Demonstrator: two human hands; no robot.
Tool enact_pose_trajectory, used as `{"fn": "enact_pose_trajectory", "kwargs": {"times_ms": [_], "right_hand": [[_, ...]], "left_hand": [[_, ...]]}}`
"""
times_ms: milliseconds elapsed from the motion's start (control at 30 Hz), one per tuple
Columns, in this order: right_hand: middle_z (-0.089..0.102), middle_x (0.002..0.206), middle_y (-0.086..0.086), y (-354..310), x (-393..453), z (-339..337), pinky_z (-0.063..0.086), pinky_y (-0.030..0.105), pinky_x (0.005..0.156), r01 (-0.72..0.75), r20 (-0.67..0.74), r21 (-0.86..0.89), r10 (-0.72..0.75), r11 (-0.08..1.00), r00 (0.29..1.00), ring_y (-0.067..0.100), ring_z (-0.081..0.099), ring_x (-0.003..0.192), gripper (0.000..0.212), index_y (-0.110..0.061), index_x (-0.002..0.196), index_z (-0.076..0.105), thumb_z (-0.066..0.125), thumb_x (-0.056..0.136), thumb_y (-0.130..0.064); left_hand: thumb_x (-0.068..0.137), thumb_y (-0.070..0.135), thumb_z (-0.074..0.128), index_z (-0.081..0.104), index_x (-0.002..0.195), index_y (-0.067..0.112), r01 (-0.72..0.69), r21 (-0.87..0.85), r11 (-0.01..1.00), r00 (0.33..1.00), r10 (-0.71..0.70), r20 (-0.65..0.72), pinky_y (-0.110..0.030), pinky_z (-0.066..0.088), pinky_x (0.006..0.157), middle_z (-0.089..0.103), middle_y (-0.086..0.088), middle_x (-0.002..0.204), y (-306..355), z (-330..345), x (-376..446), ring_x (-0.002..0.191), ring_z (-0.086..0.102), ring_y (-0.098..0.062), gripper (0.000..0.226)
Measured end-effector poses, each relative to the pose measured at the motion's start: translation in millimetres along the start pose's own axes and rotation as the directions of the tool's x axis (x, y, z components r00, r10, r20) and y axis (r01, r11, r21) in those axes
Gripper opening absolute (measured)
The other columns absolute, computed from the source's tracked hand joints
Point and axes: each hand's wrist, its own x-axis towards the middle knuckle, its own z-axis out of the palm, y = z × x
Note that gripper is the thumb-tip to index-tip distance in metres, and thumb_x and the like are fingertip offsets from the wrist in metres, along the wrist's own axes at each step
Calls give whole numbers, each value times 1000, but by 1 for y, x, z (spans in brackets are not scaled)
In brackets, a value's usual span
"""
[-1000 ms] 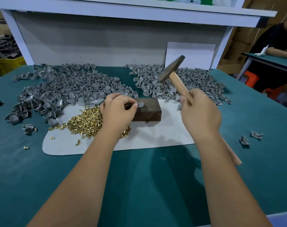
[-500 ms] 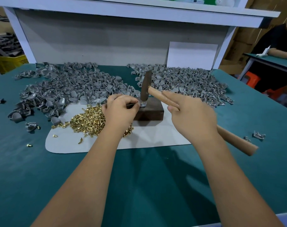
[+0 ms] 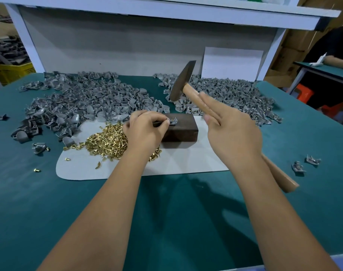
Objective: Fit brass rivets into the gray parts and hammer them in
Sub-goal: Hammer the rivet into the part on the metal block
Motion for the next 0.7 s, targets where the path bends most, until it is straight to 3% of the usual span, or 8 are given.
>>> {"fn": "enact_pose_trajectory", "kwargs": {"times_ms": [67, 167, 333, 467, 633, 700], "right_hand": [[66, 86, -6, -1, -3, 1, 34, 26, 50, 15, 46, -42, -13, 999, 999, 21, 50, 67, 49, -60, 132, 37, 49, 95, -30], [67, 102, -6, -1, -3, 4, 41, 33, 64, 3, 179, -89, 13, 996, 984, 23, 59, 86, 48, -60, 130, 40, 48, 95, -30], [69, 92, -6, 0, 2, -4, 40, 31, 57, -11, 8, -14, 11, 1000, 1000, 20, 51, 70, 50, -61, 132, 37, 50, 95, -31], [68, 105, -4, -2, -7, 0, 43, 34, 67, 36, 187, -115, -13, 993, 982, 26, 62, 91, 48, -61, 132, 37, 48, 96, -31], [67, 87, 0, -6, -2, -1, 35, 32, 56, 22, 6, -86, -21, 996, 1000, 26, 52, 68, 49, -58, 135, 34, 48, 96, -31], [66, 88, 1, -6, -6, 3, 37, 33, 56, 34, 39, -117, -30, 993, 999, 26, 51, 67, 49, -56, 136, 33, 47, 96, -30]], "left_hand": [[86, 36, 73, 77, 88, 37, 1, -5, 1000, 1000, -1, 8, -32, 12, 91, 47, 41, 78, 0, 0, 0, 128, 38, -10, 4], [87, 38, 71, 76, 92, 38, 27, 4, 1000, 999, -27, 28, -30, 10, 89, 48, 39, 81, 0, -1, 1, 128, 35, -9, 7], [86, 37, 73, 76, 88, 37, 14, -5, 1000, 1000, -14, 7, -35, 15, 98, 51, 36, 82, -1, 0, 1, 127, 37, -9, 4], [87, 38, 71, 76, 94, 38, 39, 10, 999, 999, -39, 32, -32, 14, 93, 54, 31, 91, 0, -3, 0, 129, 35, -9, 8], [86, 36, 73, 77, 89, 34, 20, 9, 1000, 1000, -20, 1, -38, 17, 97, 58, 26, 90, 3, -3, 0, 129, 43, -11, 6], [86, 35, 73, 76, 89, 37, 13, -3, 1000, 1000, -13, 10, -37, 17, 95, 56, 31, 85, 2, -4, 1, 129, 41, -12, 5]]}}
